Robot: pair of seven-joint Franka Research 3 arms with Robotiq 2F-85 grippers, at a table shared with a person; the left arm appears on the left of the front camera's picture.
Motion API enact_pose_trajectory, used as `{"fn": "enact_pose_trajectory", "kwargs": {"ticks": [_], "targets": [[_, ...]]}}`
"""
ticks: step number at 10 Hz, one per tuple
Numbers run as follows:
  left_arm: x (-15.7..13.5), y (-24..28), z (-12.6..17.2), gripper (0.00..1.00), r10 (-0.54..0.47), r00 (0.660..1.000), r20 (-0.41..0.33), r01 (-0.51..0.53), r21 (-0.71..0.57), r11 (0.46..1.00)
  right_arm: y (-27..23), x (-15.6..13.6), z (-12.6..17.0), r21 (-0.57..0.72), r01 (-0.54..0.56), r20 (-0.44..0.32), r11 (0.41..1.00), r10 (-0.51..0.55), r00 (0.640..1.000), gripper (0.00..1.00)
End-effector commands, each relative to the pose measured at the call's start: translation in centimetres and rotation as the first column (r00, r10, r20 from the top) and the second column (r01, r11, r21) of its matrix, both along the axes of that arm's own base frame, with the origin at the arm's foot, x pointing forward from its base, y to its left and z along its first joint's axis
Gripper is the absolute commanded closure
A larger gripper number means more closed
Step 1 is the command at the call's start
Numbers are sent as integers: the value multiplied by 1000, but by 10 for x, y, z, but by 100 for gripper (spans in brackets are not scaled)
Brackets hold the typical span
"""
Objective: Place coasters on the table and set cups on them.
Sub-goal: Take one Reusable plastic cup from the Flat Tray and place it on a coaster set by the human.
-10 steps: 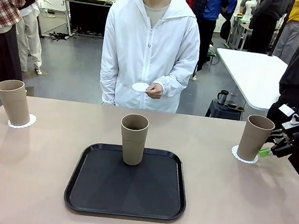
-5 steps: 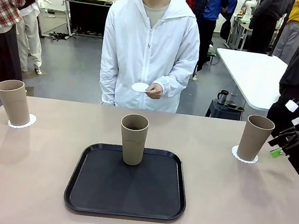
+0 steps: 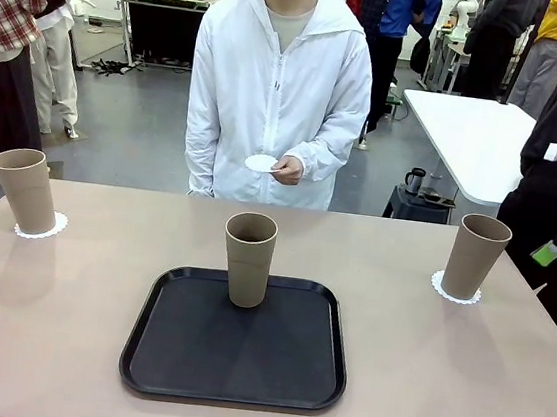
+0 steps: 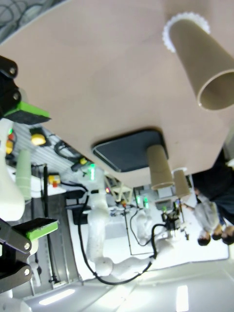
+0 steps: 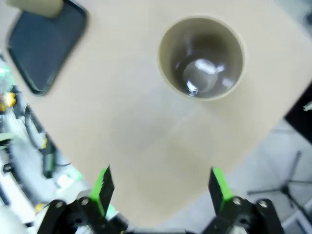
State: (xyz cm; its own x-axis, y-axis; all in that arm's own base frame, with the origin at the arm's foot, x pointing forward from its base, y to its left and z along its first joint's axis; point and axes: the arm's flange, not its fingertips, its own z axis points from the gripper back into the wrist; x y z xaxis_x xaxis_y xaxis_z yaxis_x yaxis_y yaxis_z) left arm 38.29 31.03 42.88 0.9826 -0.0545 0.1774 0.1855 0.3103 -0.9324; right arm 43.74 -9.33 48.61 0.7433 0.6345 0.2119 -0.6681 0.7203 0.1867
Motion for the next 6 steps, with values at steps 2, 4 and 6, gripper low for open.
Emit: {"fn": "enact_pose_trajectory", "kwargs": {"ticks": [2,4,6], "targets": [[0,0,3,0,10,1000,-6,-10,3,1000,51,-20,52,-86,85,-109,993,-94,990,0],[0,0,3,0,10,1000,-6,-10,3,1000,79,-17,76,-188,141,-155,972,-171,973,0],[0,0,3,0,10,1000,-6,-10,3,1000,91,2,86,-183,149,-184,972,-182,966,0]]}}
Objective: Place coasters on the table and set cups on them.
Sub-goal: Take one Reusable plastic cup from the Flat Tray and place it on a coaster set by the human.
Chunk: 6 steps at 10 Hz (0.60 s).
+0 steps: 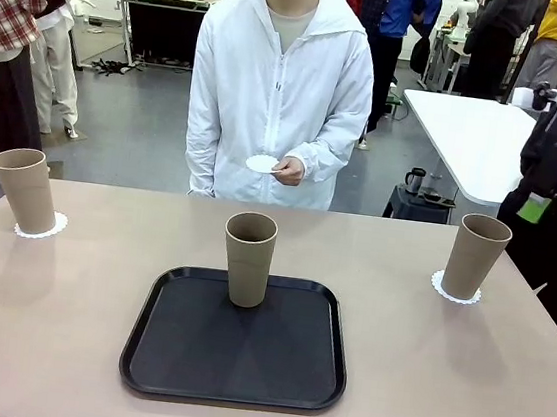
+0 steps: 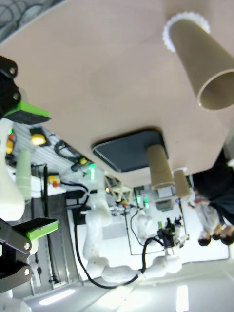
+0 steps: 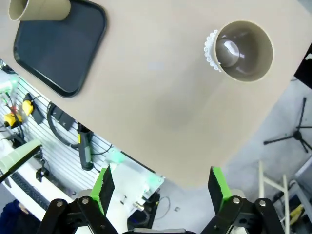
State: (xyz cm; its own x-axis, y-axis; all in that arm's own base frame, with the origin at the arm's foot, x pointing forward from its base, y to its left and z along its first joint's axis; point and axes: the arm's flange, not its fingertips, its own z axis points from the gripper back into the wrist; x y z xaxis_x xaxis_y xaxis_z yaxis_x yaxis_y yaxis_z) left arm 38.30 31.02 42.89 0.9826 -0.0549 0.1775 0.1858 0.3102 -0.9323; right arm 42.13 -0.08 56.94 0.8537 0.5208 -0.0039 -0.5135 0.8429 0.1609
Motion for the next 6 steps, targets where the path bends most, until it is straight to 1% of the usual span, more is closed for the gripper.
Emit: {"fn": "enact_pose_trajectory", "kwargs": {"ticks": [1,6], "targets": [[0,0,3,0,11,1000,-7,-11,3,1000,-8,-9,-4,5,-11,22,1000,11,1000,0],[0,0,3,0,11,1000,-7,-11,3,1000,-8,-9,-4,5,-11,22,1000,11,1000,0]]}}
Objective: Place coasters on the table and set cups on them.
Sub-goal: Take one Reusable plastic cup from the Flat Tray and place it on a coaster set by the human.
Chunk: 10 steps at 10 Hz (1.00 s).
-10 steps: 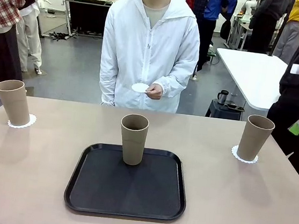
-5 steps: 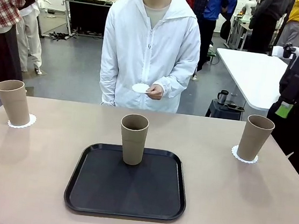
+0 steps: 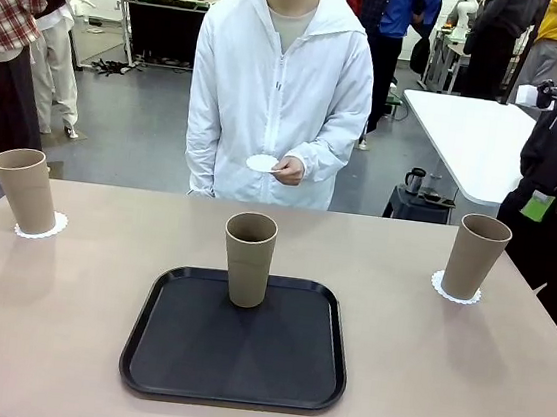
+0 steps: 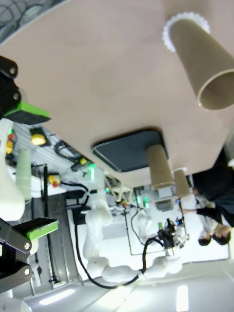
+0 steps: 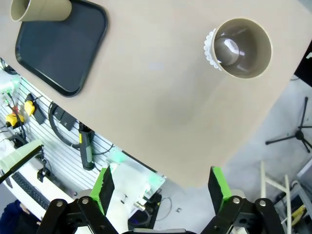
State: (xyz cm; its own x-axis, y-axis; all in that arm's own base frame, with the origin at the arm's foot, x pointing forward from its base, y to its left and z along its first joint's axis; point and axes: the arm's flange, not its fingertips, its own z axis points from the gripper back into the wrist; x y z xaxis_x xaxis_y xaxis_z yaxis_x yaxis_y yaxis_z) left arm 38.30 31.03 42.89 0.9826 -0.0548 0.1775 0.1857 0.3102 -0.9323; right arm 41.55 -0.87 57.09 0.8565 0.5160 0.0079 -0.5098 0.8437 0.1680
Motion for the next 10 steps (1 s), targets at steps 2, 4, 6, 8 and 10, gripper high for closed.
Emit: {"fn": "enact_pose_trajectory", "kwargs": {"ticks": [2,4,6,8,10], "targets": [[0,0,3,0,11,1000,-6,-11,3,1000,-1,-3,-6,-7,-16,16,1000,17,1000,0],[0,0,3,0,11,1000,-6,-11,3,1000,-1,-3,-6,-7,-16,16,1000,17,1000,0],[0,0,3,0,11,1000,-6,-11,3,1000,-1,-3,-6,-7,-16,16,1000,17,1000,0],[0,0,3,0,11,1000,-6,-11,3,1000,-1,-3,-6,-7,-16,16,1000,17,1000,0],[0,0,3,0,11,1000,-6,-11,3,1000,1,0,-1,1,-1,-1,1000,1,1000,0]]}}
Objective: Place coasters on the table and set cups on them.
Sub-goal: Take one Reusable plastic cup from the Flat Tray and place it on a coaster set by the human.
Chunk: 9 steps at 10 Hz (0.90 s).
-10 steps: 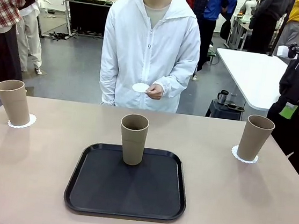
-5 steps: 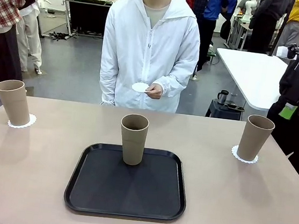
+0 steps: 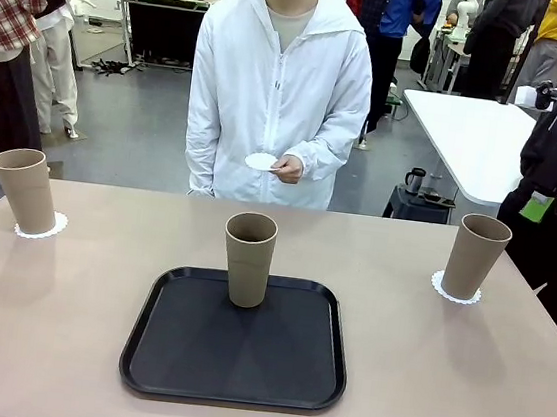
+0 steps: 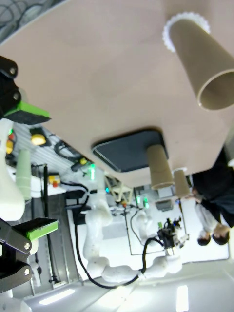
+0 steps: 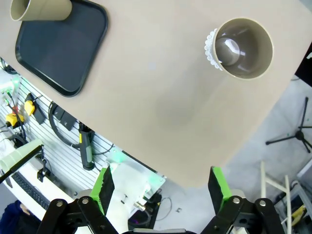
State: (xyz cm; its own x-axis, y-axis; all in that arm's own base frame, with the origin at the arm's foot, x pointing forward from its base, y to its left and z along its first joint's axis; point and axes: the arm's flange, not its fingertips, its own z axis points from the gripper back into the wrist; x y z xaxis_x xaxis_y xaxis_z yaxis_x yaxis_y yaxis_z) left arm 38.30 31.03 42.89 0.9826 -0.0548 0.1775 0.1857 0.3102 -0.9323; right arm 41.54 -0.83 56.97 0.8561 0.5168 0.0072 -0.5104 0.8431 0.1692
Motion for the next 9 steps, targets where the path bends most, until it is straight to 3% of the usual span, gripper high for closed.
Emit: {"fn": "enact_pose_trajectory", "kwargs": {"ticks": [1,2,4,5,7,9], "targets": [[0,0,3,0,11,1000,-6,-11,3,1000,-17,-24,19,151,35,54,988,-44,998,0],[0,0,3,0,11,1000,-6,-11,3,1000,-41,-29,30,323,133,44,937,-156,987,0],[0,0,3,0,11,1000,-6,-11,3,1000,-101,-22,31,634,312,-114,708,-313,943,0],[0,0,3,0,11,1000,-6,-11,3,1000,-134,-20,20,800,338,-198,496,-313,929,0],[0,0,3,0,11,1000,-6,-11,3,1000,-163,-14,-32,861,380,-357,338,-130,925,0],[0,0,3,0,11,1000,-6,-11,3,1000,-172,-8,-88,876,427,-424,225,-62,903,0]]}}
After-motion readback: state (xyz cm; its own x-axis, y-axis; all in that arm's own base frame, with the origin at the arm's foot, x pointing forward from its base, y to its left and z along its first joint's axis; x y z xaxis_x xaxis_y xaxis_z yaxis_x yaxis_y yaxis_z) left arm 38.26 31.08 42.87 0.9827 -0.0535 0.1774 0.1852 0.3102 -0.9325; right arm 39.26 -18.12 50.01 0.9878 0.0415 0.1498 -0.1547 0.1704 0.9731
